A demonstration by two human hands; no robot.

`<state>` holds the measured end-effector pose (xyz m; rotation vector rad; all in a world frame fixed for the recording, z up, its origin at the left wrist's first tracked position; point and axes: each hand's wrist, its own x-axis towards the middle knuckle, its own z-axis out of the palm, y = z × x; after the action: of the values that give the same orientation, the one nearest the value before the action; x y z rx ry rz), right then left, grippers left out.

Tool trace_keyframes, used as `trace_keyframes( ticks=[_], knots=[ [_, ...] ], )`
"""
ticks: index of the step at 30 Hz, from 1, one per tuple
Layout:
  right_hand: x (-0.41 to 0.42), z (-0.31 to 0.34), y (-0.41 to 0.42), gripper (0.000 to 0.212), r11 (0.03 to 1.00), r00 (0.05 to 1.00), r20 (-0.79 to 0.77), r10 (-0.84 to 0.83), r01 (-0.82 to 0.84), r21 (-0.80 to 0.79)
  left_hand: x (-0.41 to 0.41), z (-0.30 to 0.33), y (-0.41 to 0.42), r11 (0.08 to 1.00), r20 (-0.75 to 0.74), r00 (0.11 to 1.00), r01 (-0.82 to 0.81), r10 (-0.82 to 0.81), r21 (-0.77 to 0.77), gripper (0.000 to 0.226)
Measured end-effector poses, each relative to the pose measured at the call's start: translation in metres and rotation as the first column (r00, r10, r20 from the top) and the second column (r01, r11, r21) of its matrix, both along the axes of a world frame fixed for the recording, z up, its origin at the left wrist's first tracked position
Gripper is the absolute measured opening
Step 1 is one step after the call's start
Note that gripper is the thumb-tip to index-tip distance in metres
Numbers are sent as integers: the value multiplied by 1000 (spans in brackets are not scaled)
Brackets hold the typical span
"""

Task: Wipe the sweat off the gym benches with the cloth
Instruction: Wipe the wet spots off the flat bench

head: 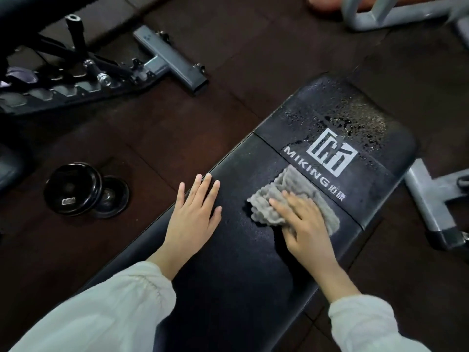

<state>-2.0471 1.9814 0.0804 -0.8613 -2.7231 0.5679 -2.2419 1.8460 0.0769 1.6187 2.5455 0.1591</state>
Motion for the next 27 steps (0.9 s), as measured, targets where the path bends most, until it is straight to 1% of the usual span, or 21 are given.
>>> trace_keyframes(
  ticks=[2, 4, 6, 8, 9, 10, 13, 15, 16, 17, 20, 21, 22, 24, 25, 27],
  knots=[
    [32, -1, 6, 50, 996, 996, -29, -87, 86, -21, 2, 4, 22, 1000, 16, 1000, 3, -3, 15, 53],
    [45, 1, 27, 48, 980, 978, -65, -200, 198, -31, 7, 5, 46, 999, 28, 999, 24, -25, 30, 53],
    [40, 2, 54, 47, 949, 946, -85, -314, 313, -29, 15, 3, 68, 999, 33, 999, 34, -35, 40, 54],
    [22, 4, 80, 49, 917, 915, -66, -398, 395, -52, 24, -1, 84, 999, 44, 999, 8, -10, 44, 56],
    [10, 5, 89, 50, 918, 917, -55, -395, 392, -66, 29, -4, 89, 999, 43, 999, -21, 19, 44, 56],
    [0, 6, 94, 51, 934, 934, -46, -355, 351, -72, 33, -5, 93, 998, 33, 998, -55, 53, 45, 57],
    [-2, 4, 96, 52, 993, 996, -1, -95, 94, -67, 41, -10, 94, 993, 11, 994, -107, 107, 50, 57],
    [17, 4, 103, 53, 997, 999, 14, 42, -41, -72, 42, -12, 93, 991, 10, 992, -126, 126, 54, 57],
    [25, 5, 111, 52, 996, 999, 10, 51, -50, -71, 42, -12, 94, 990, 13, 991, -131, 130, 50, 58],
    [30, 6, 122, 49, 997, 1000, -2, 12, -12, -70, 42, -12, 95, 990, 16, 991, -132, 132, 44, 58],
    [12, 13, 153, 49, 966, 974, 12, -226, 226, -125, 42, -12, 95, 990, 23, 990, -137, 136, 39, 57],
    [-2, 15, 161, 51, 951, 962, 33, -271, 273, -142, 42, -12, 95, 989, 23, 990, -142, 141, 44, 57],
    [-18, 17, 166, 51, 949, 960, 50, -277, 281, -144, 42, -12, 95, 988, 21, 989, -146, 145, 47, 57],
    [-45, 16, 166, 51, 965, 977, 60, -206, 213, -151, 42, -12, 95, 988, 21, 989, -146, 146, 48, 57],
    [-56, 15, 161, 51, 976, 989, 47, -139, 145, -164, 42, -13, 95, 988, 21, 989, -145, 144, 51, 57],
    [-62, 13, 147, 50, 983, 999, 12, 45, -42, -178, 42, -14, 95, 988, 17, 990, -143, 142, 59, 56]
  ],
)
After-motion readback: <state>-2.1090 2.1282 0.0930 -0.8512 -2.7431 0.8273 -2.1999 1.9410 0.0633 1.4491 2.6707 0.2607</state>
